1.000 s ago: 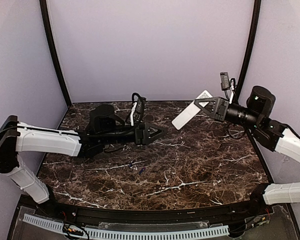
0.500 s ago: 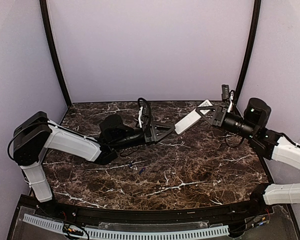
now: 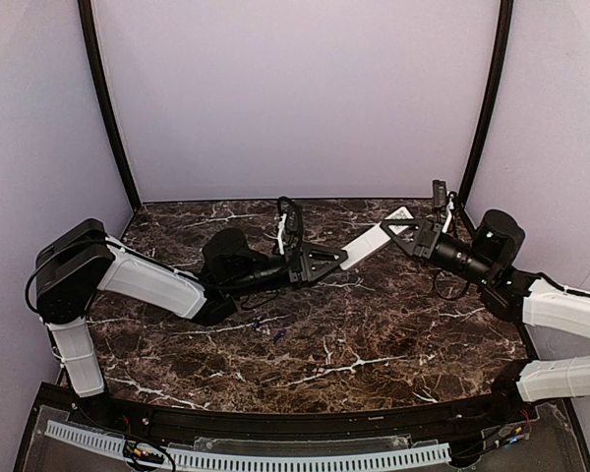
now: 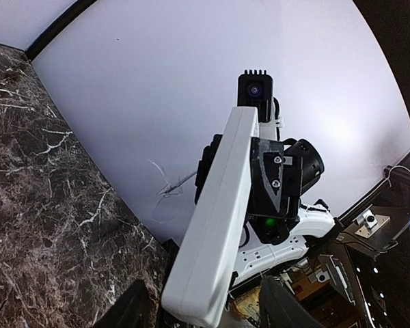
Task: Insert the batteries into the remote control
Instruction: Remove the battery cover from the remote control.
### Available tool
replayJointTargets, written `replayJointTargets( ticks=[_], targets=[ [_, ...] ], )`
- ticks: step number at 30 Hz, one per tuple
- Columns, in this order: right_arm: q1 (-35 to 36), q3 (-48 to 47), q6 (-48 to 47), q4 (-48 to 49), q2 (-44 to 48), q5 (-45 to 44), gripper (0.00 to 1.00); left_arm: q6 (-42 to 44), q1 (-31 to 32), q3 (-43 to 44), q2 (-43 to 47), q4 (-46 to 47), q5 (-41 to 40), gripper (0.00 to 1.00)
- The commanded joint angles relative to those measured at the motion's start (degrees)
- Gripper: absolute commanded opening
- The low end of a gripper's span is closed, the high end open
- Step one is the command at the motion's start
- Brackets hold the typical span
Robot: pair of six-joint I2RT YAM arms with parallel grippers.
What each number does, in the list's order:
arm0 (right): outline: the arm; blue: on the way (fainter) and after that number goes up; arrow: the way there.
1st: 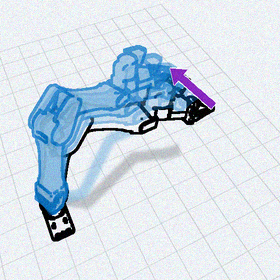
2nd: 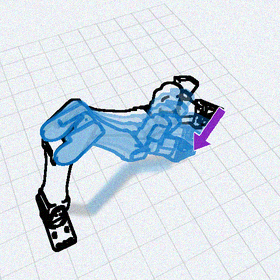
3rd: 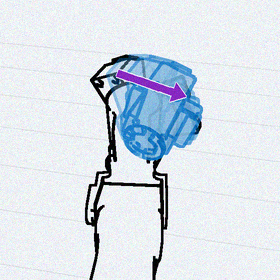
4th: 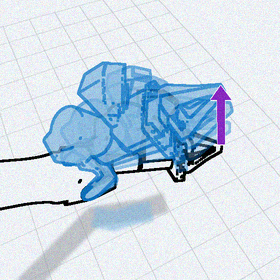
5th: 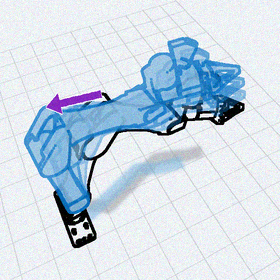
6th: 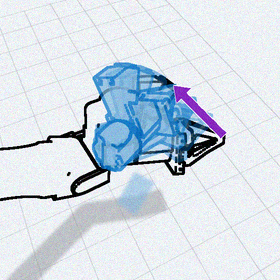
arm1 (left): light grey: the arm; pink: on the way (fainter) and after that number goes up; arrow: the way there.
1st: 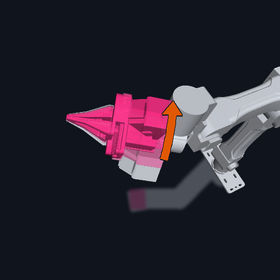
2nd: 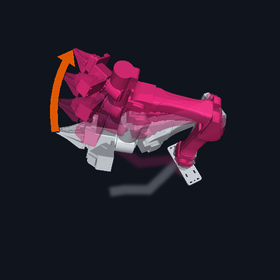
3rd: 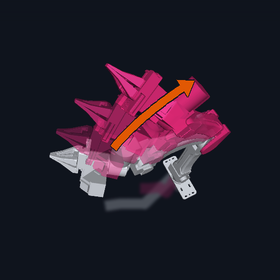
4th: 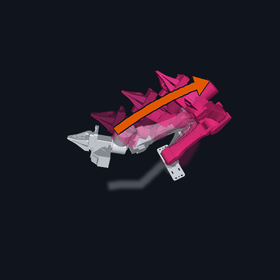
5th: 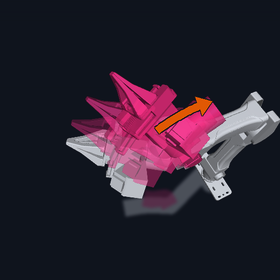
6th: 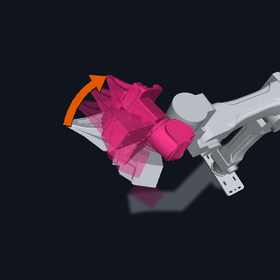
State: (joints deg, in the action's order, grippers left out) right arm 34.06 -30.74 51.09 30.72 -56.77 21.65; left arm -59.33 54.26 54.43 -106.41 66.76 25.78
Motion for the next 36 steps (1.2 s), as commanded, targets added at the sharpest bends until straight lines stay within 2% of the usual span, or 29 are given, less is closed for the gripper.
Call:
replayJointTargets(
  ticks=[1, 18, 29, 36],
  targets=[
    [-0.3, 2.2, 3.2, 9.6, -2.0, 1.9, 0.00, 0.8, 0.2, 0.8, 0.7, -0.9, 0.9, 0.53],
    [0.0, 2.8, 3.4, 10.6, -2.8, 1.8, 0.00, 3.1, 0.7, 3.4, 0.5, -8.1, 0.0, 0.39],
    [-0.1, 0.9, 1.6, 7.6, -1.6, 2.0, 0.00, 1.5, 0.7, 1.6, 0.1, -0.6, 2.4, 0.18],
    [-1.0, 0.4, 4.4, 9.2, -0.7, 3.8, 0.00, 1.8, 0.7, 1.5, 0.3, 4.5, 6.4, 0.16]
  ],
)
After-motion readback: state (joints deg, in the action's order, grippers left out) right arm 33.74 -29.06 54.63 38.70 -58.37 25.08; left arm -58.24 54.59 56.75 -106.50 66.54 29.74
